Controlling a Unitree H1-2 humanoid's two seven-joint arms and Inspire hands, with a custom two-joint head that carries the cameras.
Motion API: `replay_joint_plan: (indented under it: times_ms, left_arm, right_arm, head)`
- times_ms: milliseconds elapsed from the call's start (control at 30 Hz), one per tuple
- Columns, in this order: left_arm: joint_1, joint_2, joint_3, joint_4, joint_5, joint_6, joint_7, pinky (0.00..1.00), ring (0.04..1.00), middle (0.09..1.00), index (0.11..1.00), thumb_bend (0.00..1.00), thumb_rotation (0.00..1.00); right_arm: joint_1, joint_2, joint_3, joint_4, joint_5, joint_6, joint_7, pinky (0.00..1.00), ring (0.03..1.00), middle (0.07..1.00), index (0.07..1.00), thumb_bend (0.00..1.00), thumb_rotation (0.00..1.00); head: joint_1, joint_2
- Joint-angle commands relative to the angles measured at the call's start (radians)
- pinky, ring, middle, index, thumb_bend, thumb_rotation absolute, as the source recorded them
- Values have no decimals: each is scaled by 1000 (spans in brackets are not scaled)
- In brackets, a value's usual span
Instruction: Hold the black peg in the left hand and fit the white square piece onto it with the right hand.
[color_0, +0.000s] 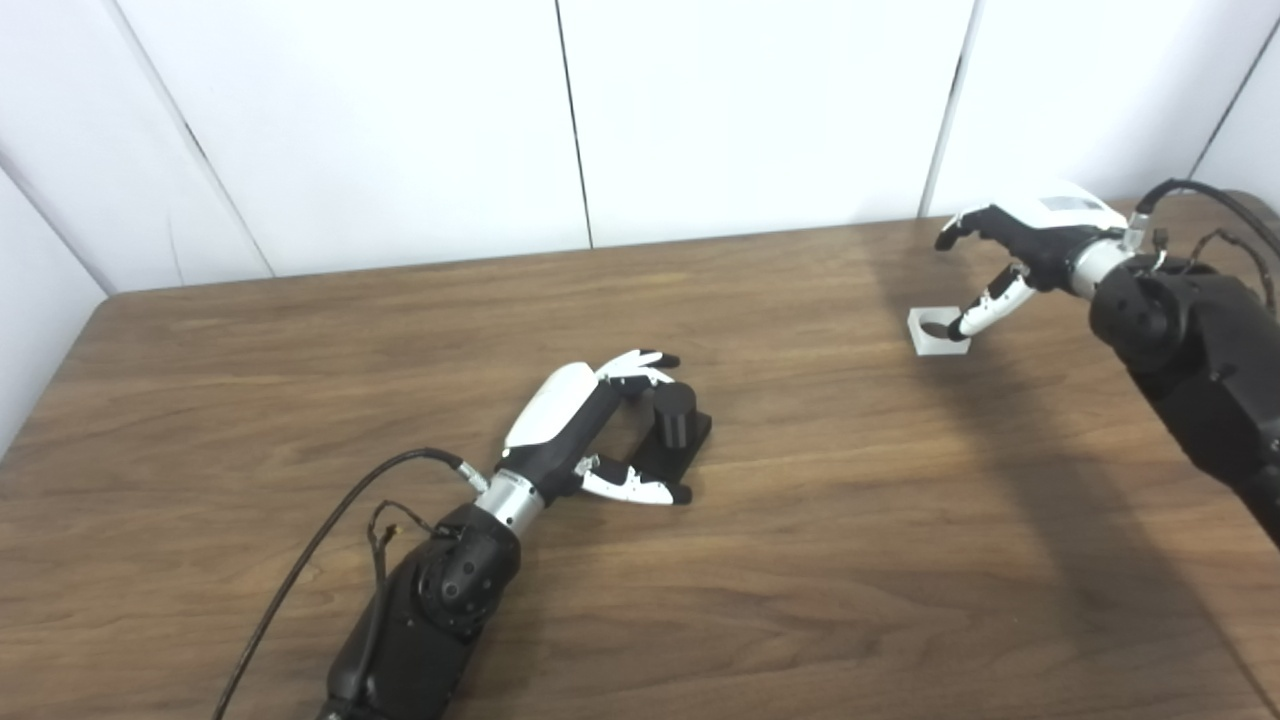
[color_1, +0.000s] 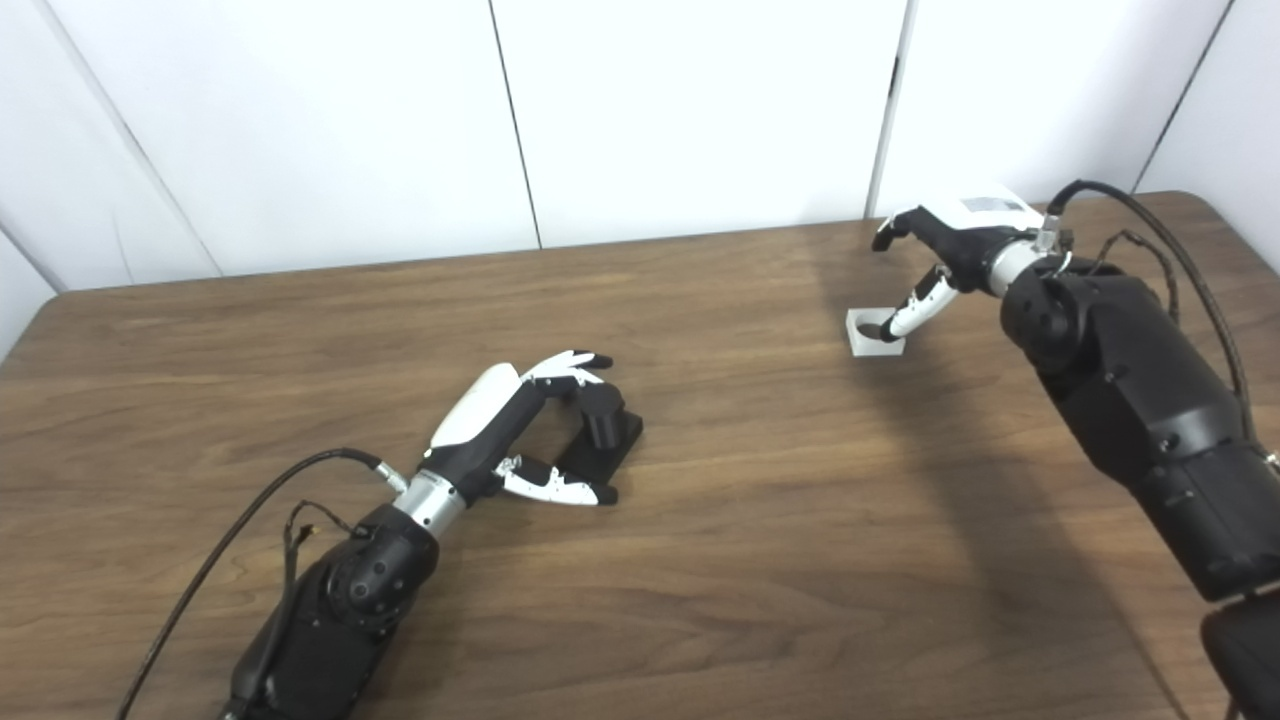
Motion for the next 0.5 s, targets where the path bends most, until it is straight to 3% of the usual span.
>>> replay_joint_plan:
  times_ms: [0,467]
  left_arm:
    - [-13,20,0,-8,16,20,-10,809,932,886,627,821,151]
    - [-15,27,5,-15,8,23,-20,807,933,891,628,814,143]
  right_arm:
    - [-69,-27,-4,-8,-10,-28,-8,728,849,858,778,803,253]
    - [-57,-16,9,-28,-22,-17,18,770,863,860,781,820,266]
  head:
    - [-1,0]
    - [3,4]
